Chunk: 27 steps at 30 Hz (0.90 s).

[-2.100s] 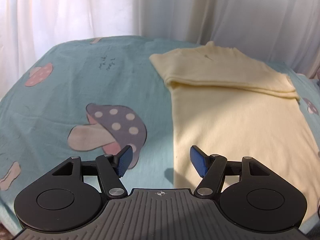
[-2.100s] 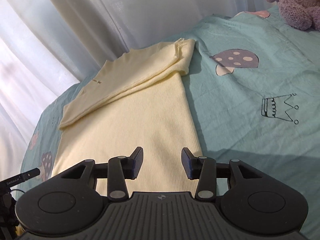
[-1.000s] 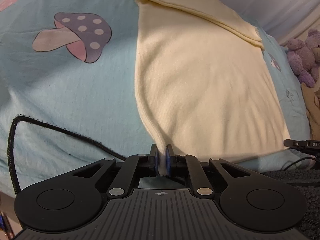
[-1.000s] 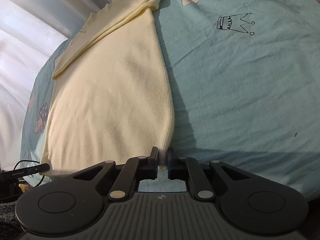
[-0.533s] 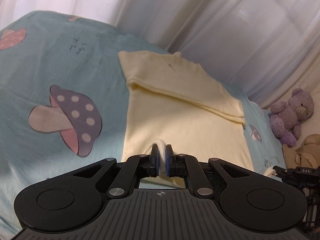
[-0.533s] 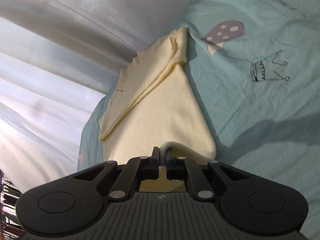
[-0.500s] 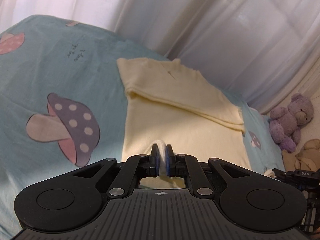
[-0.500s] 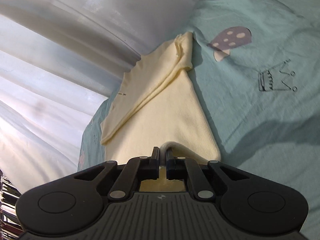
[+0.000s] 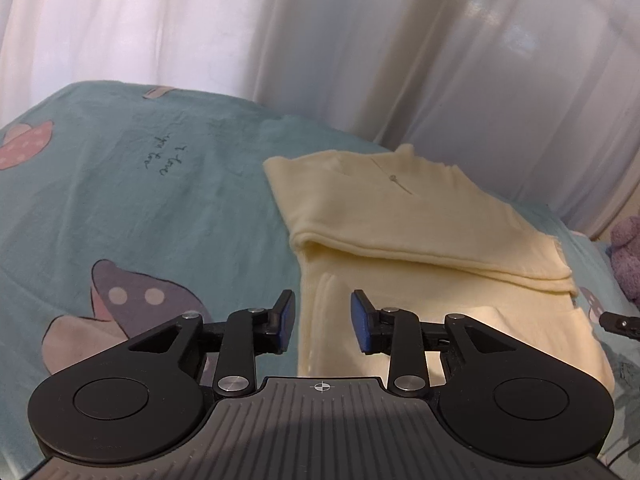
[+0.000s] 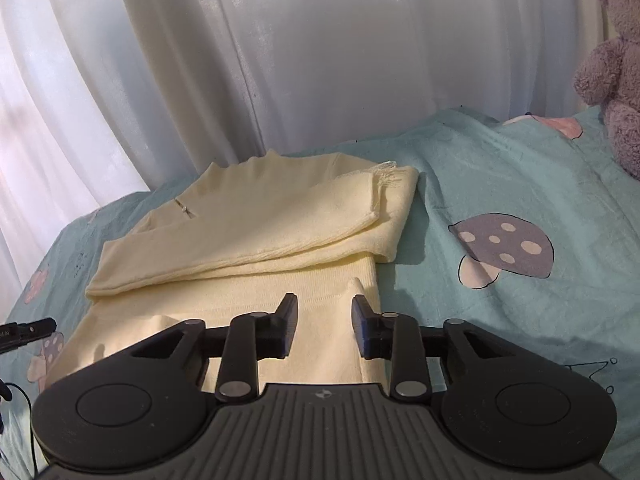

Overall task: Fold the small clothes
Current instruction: 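Lift the hem with both tools and fold it toward the collar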

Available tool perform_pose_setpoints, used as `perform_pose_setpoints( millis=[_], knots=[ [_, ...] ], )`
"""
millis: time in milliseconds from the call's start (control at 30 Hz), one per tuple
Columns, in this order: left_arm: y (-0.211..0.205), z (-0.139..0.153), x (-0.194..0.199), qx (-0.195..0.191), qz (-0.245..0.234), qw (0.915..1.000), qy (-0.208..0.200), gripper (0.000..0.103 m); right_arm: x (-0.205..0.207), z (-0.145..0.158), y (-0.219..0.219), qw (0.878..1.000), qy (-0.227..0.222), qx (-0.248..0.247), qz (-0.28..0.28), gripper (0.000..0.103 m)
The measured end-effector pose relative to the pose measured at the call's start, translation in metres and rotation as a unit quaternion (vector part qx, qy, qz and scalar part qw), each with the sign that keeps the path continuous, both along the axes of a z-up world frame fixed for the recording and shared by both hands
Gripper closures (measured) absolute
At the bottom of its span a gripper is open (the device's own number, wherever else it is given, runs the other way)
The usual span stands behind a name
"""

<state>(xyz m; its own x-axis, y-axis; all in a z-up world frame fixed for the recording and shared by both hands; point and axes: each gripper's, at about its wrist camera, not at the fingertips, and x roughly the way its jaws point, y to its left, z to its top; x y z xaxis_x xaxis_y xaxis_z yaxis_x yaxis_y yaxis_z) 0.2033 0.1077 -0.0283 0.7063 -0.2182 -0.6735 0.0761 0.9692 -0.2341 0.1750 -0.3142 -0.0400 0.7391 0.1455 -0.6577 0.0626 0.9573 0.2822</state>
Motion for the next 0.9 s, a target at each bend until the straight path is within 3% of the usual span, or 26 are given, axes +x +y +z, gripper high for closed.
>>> perform_pose_setpoints(
  millis=[167,267,300,367,400,567,667,767,833,900],
  knots=[
    [-0.006,-0.014,0.011,0.005,-0.02,0.9996,0.018,0.069,0.014,-0.025,0.001,0.998,0.05,-0.024,0.012,0.07],
    [-0.016,-0.023,0.021,0.009,-0.031,0.9991,0.028,0.071,0.02,-0.031,0.005,0.998,0.051,-0.029,0.014,0.07],
    [-0.018,-0.024,0.023,0.009,-0.031,0.9989,0.034,0.073,0.021,-0.031,0.008,0.998,0.048,-0.041,0.018,0.073],
    [-0.022,-0.027,0.027,0.008,-0.034,0.9986,0.039,0.086,0.022,-0.029,0.015,0.997,0.04,-0.06,0.024,0.091],
    [-0.024,-0.028,0.027,0.011,-0.039,0.9985,0.038,0.088,0.023,-0.029,0.017,0.997,0.037,-0.065,0.03,0.094],
    [-0.028,-0.031,0.031,0.023,-0.056,0.9974,0.038,0.09,0.021,-0.025,0.024,0.995,0.028,-0.081,0.045,0.095],
    [-0.026,-0.034,0.038,0.012,-0.062,0.9969,0.048,0.079,0.025,-0.027,0.022,0.995,0.039,-0.083,0.042,0.092],
    [-0.03,-0.036,0.043,0.005,-0.073,0.9961,0.048,0.078,0.028,-0.03,0.021,0.995,0.044,-0.085,0.042,0.092],
    [-0.032,-0.036,0.045,0.008,-0.074,0.9961,0.047,0.08,0.03,-0.029,0.022,0.994,0.043,-0.088,0.042,0.092],
    [-0.034,-0.036,0.047,0.01,-0.074,0.996,0.05,0.093,0.03,-0.028,0.024,0.994,0.042,-0.098,0.04,0.094]
  ],
)
